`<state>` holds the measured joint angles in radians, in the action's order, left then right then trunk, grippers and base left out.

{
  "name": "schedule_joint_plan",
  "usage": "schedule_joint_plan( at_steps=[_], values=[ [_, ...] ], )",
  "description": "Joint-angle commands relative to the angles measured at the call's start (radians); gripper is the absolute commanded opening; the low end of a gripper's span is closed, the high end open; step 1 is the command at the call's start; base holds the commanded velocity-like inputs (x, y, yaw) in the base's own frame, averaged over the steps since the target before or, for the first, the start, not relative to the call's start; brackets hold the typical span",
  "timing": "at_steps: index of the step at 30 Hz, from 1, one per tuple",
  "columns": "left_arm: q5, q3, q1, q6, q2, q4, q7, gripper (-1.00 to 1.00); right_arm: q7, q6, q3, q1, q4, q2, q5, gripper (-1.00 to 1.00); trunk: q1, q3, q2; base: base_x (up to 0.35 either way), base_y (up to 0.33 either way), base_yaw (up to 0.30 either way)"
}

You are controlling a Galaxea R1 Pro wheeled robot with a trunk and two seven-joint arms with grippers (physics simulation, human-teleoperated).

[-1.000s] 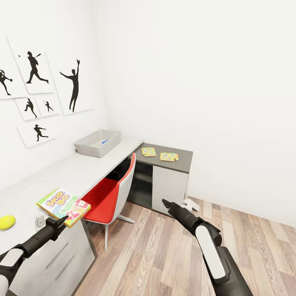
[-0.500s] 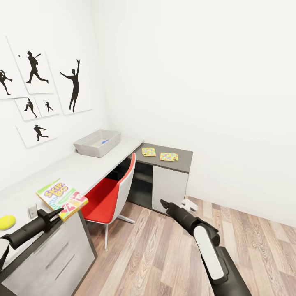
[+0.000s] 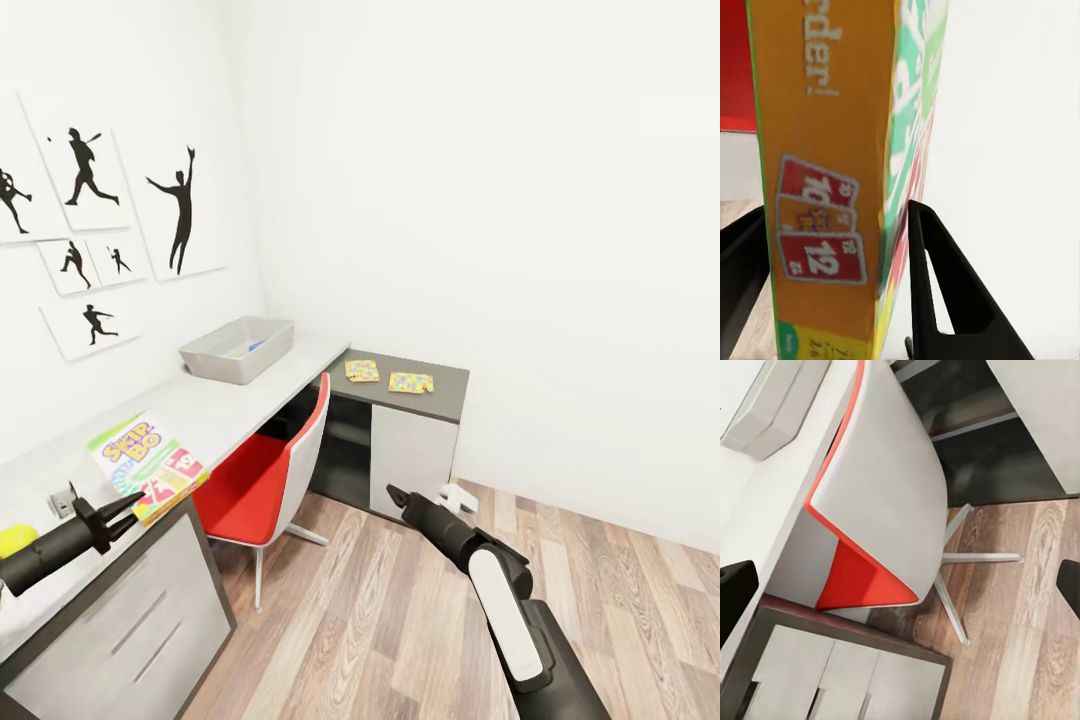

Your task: Put all the toys in the child's room - the three board games (two on the bed and one on the table), the two jigsaw puzzles on the table, and the tennis ball on the table - inside the toy box on the table in the child's room.

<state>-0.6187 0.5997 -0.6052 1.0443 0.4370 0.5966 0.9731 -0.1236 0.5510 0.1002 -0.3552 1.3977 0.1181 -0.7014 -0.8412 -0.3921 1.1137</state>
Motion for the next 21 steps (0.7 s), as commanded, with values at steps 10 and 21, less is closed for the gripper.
schedule_joint_plan(
  at_steps=[10, 21],
  values=[
    [0.005, -0.120, -0.001, 0.003, 0.027, 0.001, 0.091, -1.00, -0.010, 0.002, 0.024, -0.001, 0.003, -0.001, -0.009, 1.00, 0.000, 0.015, 0.001, 0.000, 0.000, 0.000],
    [0.004, -0.202, -0.001, 0.003, 0.029, 0.091, 0.153, -1.00, -0.010, 0.002, 0.025, -0.001, 0.011, -0.001, -0.009, 1.00, 0.000, 0.033, 0.001, 0.000, 0.000, 0.000]
  ],
)
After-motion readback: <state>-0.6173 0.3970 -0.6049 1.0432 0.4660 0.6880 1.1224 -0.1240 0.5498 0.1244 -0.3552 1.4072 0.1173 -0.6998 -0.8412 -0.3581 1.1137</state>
